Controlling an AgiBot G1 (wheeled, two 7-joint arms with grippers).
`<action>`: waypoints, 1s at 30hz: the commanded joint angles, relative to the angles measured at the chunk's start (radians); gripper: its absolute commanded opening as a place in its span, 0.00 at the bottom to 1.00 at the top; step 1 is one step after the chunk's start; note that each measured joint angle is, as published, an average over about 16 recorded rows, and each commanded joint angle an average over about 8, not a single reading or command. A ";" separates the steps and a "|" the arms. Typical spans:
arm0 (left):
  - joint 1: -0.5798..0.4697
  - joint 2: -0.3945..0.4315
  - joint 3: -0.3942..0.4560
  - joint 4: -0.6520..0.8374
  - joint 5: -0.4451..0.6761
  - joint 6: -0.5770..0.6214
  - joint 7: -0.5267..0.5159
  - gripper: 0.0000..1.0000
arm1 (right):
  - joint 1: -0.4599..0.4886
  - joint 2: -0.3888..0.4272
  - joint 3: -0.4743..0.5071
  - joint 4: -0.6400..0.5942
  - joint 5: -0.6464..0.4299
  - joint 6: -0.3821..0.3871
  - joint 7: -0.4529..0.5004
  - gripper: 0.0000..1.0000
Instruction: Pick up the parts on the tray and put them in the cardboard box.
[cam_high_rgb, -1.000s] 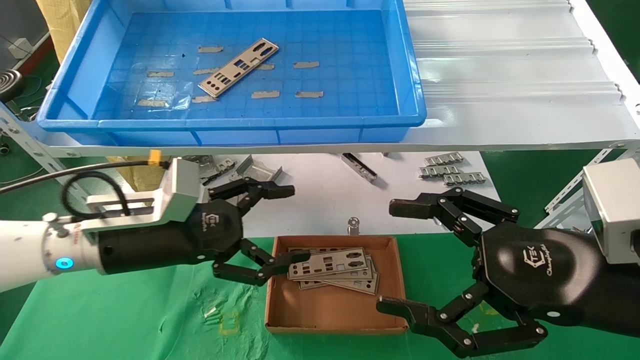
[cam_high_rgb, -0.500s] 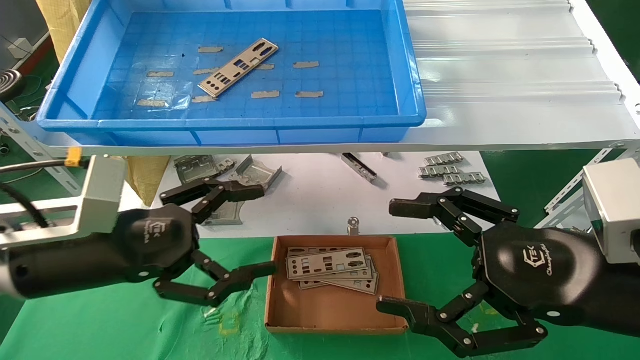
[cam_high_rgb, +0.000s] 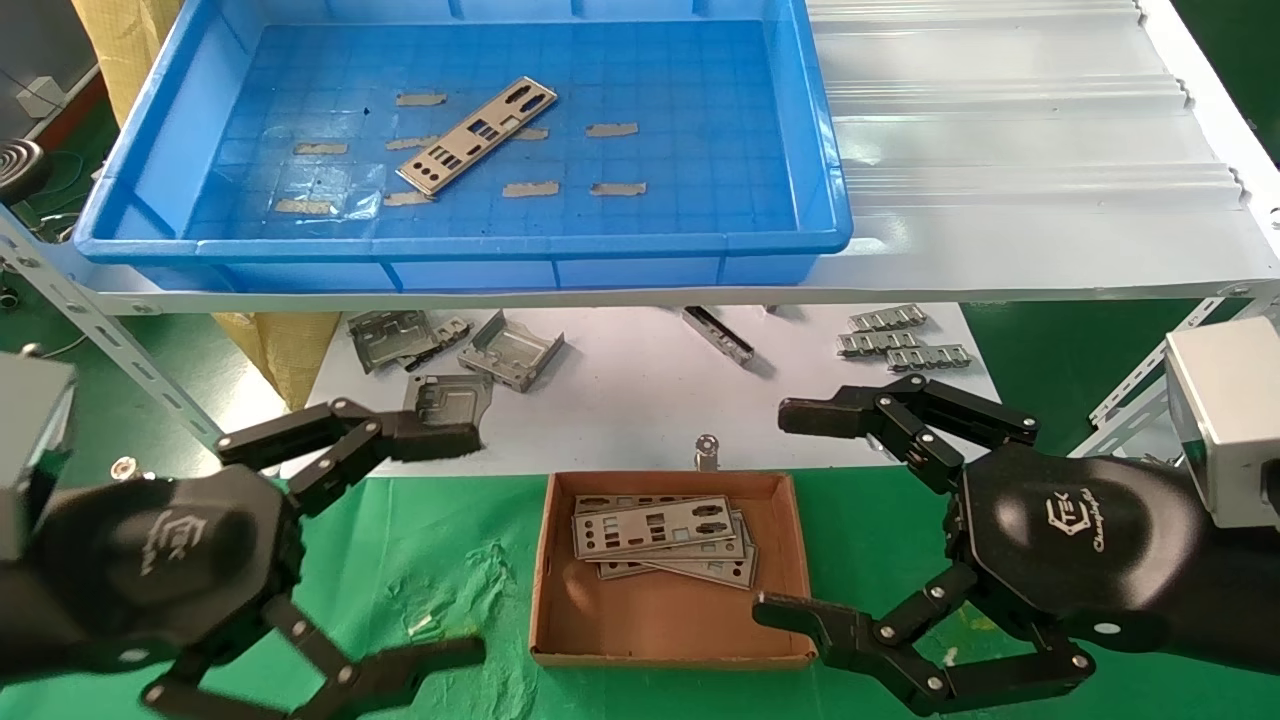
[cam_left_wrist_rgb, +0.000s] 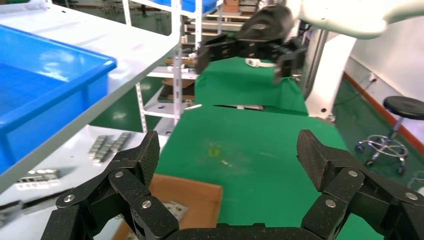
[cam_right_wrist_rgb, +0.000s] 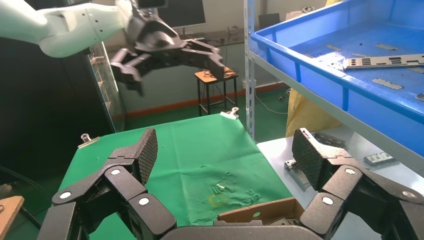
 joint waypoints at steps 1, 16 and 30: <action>0.018 -0.023 -0.014 -0.039 -0.015 0.000 -0.023 1.00 | 0.000 0.000 0.000 0.000 0.000 0.000 0.000 1.00; 0.026 -0.032 -0.020 -0.053 -0.022 0.001 -0.029 1.00 | 0.000 0.000 0.000 0.000 0.000 0.000 0.000 1.00; 0.019 -0.024 -0.015 -0.039 -0.016 0.000 -0.024 1.00 | 0.000 0.000 0.000 0.000 0.000 0.000 0.000 1.00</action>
